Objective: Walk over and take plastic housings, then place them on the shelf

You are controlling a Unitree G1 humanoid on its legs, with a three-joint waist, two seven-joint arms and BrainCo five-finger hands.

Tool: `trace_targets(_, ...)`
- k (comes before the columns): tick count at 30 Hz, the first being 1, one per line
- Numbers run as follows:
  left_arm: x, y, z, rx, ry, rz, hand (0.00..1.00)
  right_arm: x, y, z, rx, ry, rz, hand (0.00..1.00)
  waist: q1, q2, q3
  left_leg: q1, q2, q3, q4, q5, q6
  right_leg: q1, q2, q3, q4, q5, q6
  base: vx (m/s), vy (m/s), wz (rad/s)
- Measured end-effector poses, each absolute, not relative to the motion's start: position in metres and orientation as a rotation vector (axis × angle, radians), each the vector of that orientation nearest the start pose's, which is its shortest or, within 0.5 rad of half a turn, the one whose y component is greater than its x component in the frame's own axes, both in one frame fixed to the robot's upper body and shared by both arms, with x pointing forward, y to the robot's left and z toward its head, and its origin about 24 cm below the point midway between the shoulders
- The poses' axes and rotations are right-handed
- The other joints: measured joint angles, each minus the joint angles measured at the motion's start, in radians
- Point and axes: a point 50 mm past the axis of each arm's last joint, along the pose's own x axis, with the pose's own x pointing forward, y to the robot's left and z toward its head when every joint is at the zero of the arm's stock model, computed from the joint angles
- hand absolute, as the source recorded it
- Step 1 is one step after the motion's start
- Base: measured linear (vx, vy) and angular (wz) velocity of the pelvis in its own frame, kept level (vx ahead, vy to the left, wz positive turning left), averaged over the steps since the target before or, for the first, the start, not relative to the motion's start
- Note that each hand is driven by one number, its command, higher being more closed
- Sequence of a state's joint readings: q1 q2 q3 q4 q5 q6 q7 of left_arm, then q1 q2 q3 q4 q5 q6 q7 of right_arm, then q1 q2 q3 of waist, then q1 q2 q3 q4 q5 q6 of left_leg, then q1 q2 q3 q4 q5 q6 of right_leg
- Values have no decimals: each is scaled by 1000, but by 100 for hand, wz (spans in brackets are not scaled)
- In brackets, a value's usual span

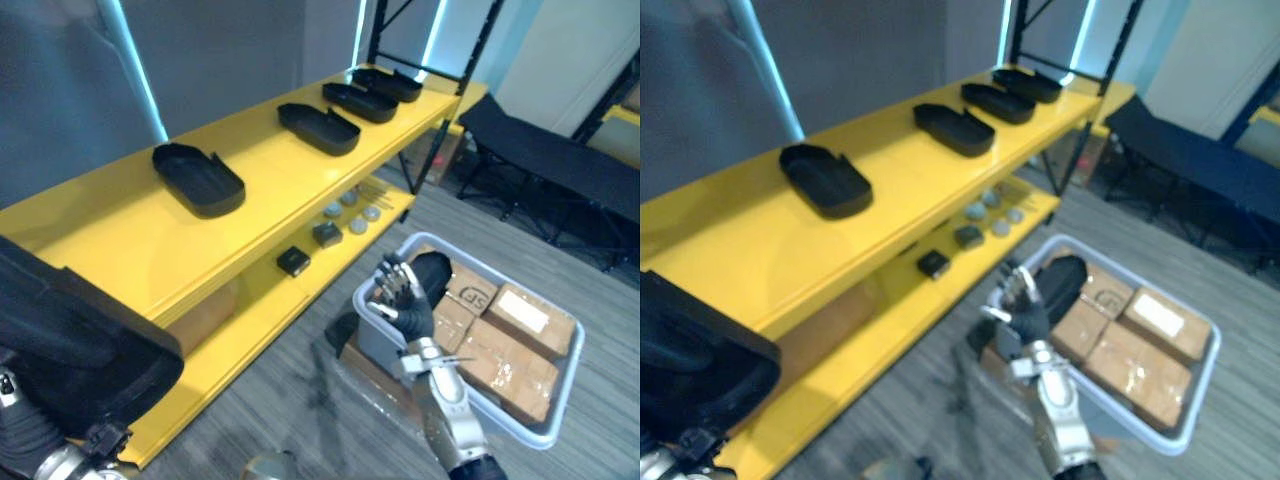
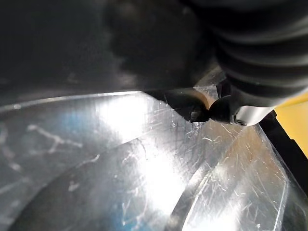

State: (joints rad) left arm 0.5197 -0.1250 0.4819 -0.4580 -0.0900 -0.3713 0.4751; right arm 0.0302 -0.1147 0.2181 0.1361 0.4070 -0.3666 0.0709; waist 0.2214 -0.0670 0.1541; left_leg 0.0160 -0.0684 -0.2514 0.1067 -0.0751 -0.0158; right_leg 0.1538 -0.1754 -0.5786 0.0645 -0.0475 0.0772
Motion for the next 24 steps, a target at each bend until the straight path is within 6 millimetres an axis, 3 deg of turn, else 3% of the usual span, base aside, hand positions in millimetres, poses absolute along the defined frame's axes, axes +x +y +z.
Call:
trace_targets(5, 93, 275, 87, 21, -374, 1043, 100, 232, -154, 26, 282, -140, 102, 0, -21, 6, 23, -32, -25, -32, 34, -9, 1, 21, -17, -83, 35, -26, 13, 13, 3, 48)
trace_targets(7, 98, 272, 83, -13, -370, 1000, 100, 228, -162, 23, 274, -131, 68, 0, -31, 13, 50, -68, 13, 75, 63, -9, 5, 39, -22, -120, 41, -27, 18, -46, 42, 81)
trace_targets(14, 101, 262, 73, -58, -332, 930, 100, 222, -164, 18, 255, -112, 90, 0, -29, 19, 83, -89, -16, 125, 104, -15, 7, 57, -54, -66, 52, -34, 15, 8, 112, 25)
trace_targets(17, 110, 258, 76, -71, -356, 883, 100, 222, -160, 20, 247, -129, 105, 0, -46, 20, 88, -92, -17, 152, 114, -41, 26, 58, -60, -3, 61, -40, 9, -12, 81, 14)
trace_targets(21, 142, 244, 93, -59, -449, 656, 100, 208, -165, 12, 221, -94, 41, 0, -102, 31, 95, -84, -32, 83, 88, -29, 40, -1, -70, 232, 242, -50, -10, 25, 116, 83)
trace_targets(23, 153, 240, 104, -43, -516, 583, 100, 201, -167, 13, 216, -102, 25, 0, -117, 21, 90, -90, -35, 52, 50, 17, 53, -54, -69, 295, 311, -108, -49, 50, -49, 70)
trace_targets(24, 158, 240, 109, -35, -545, 564, 100, 201, -169, 16, 213, -132, 19, 0, -127, 2, 95, -103, -55, 40, 43, 47, 44, -63, -73, 300, 307, -142, -62, 80, -94, 52)
